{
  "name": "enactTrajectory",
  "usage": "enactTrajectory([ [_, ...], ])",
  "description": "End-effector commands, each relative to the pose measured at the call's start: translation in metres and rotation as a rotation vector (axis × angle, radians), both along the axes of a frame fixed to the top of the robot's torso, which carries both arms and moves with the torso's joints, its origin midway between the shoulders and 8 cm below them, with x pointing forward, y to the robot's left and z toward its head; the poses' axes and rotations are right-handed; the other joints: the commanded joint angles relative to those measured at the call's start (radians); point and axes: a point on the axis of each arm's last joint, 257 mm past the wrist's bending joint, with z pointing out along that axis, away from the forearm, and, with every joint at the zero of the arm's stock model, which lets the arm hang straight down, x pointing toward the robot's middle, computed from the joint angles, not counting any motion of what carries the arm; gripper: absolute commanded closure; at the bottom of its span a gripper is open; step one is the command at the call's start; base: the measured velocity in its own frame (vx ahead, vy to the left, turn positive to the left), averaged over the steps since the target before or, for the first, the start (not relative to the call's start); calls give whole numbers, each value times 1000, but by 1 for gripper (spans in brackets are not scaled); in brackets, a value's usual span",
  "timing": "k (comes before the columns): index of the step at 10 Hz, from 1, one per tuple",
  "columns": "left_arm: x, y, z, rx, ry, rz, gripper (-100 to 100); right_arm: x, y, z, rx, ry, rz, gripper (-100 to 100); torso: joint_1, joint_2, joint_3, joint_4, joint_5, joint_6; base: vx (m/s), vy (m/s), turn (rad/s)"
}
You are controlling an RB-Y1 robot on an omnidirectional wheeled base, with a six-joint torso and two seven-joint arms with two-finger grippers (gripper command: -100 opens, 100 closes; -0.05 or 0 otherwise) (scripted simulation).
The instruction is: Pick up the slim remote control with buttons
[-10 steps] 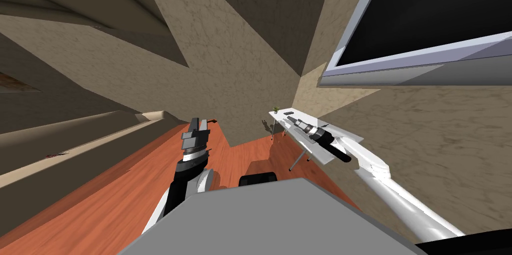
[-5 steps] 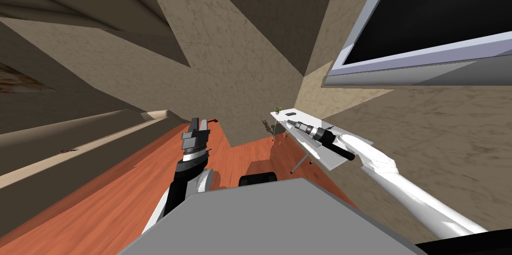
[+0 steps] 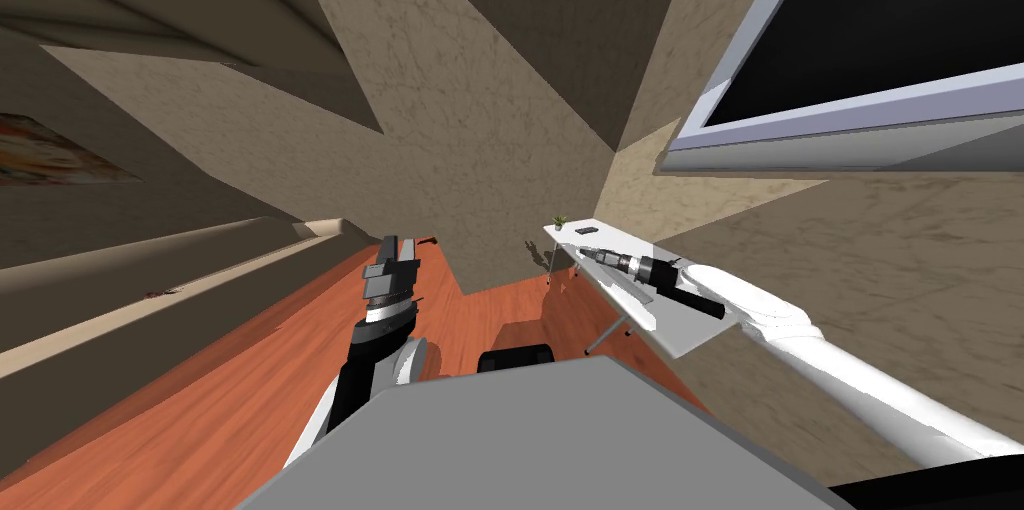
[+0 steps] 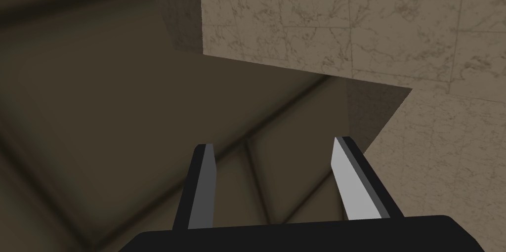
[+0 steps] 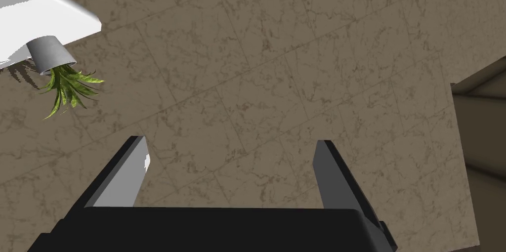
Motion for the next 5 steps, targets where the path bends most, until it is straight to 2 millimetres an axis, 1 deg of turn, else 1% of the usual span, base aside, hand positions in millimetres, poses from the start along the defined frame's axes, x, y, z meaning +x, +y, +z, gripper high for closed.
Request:
enactTrajectory([
  [1,0,0,0,0,0,0,0,-4,-9,-10,-42,41,2,-100,0,0,0,0,0,0,45,-11,43],
  [2,0,0,0,0,0,0,0,-12,-24,-31,-85,114,-6,-100,0,0,0,0,0,0,56,-9,63],
  [3,0,0,0,0,0,0,0,-11,-26,-29,-104,116,-1,-100,0,0,0,0,0,0,50,-9,37],
  [4,0,0,0,0,0,0,0,-22,-43,-51,-145,192,-11,-100,0,0,0,0,0,0,60,-12,66],
  [5,0,0,0,0,0,0,0,-21,-46,-48,-165,194,-6,-100,0,0,0,0,0,0,47,-11,48],
])
